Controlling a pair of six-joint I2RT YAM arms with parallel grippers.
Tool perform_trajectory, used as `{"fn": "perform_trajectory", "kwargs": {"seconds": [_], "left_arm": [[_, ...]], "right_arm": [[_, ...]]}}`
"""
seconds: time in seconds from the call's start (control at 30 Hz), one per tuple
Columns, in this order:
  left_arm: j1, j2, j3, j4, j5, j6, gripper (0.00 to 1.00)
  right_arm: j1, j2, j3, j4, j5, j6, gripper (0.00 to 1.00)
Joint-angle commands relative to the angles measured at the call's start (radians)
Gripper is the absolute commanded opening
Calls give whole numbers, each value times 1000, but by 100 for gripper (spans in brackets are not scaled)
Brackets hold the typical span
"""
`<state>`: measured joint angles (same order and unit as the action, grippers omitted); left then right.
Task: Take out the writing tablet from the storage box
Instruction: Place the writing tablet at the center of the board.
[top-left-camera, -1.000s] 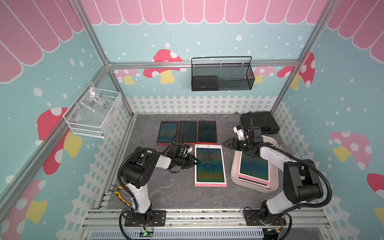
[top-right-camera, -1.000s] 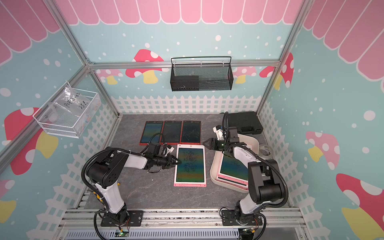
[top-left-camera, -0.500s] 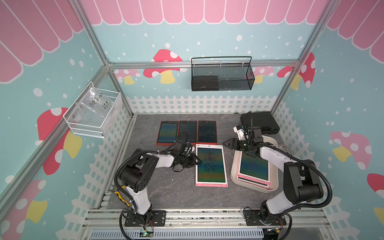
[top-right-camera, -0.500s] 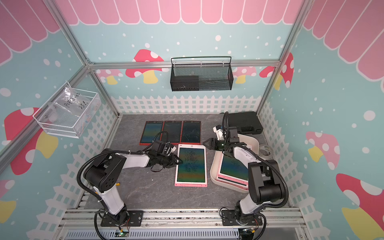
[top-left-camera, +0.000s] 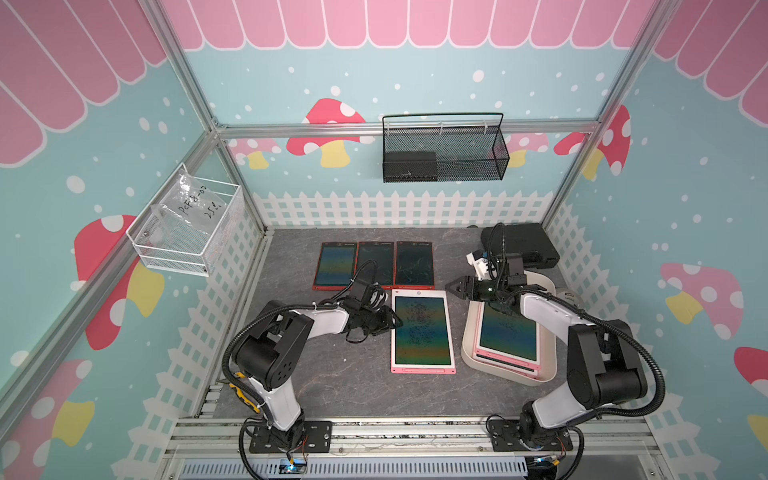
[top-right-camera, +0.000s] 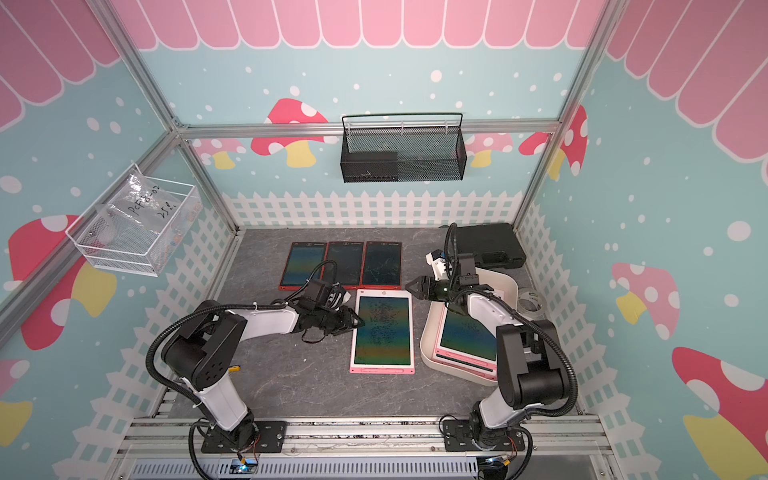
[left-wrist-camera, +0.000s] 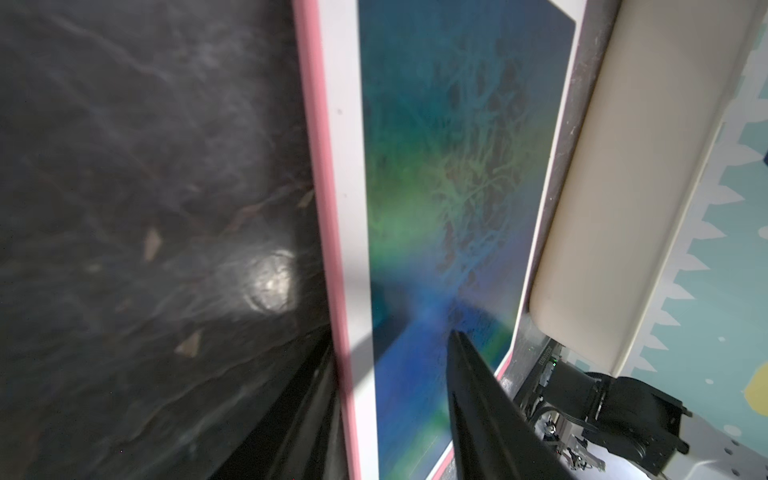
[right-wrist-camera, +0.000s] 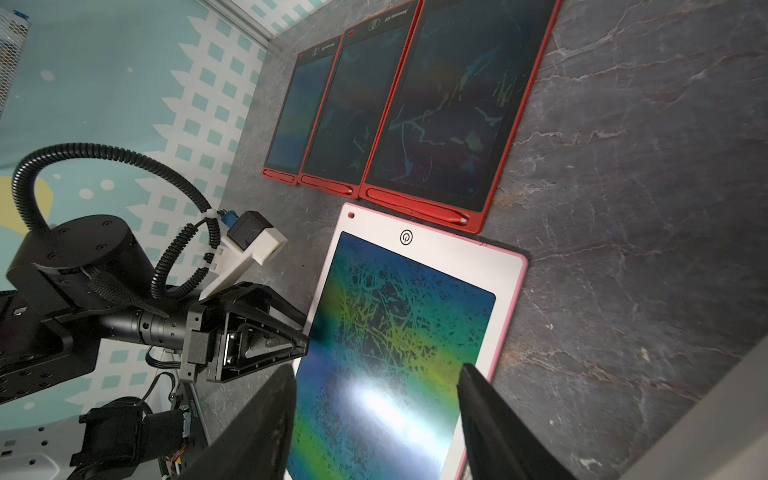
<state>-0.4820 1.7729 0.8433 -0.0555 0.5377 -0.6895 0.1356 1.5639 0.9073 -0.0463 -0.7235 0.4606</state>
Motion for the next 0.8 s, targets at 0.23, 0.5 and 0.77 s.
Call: {"fn": "perform_trajectory", "kwargs": {"seconds": [0.23,0.5,0.77], "left_arm": [[4,27,-47,-361,-345,28,44],[-65,-197,45,-514,-483,14,44],[-200,-222,333,-544,-488,56,45]], "right_arm": [[-3,-52,-10,-17,19,-34,66],[-10,-144,9,-99,187,-54,65],[-108,-325,2,-241,384,-50,65]]}}
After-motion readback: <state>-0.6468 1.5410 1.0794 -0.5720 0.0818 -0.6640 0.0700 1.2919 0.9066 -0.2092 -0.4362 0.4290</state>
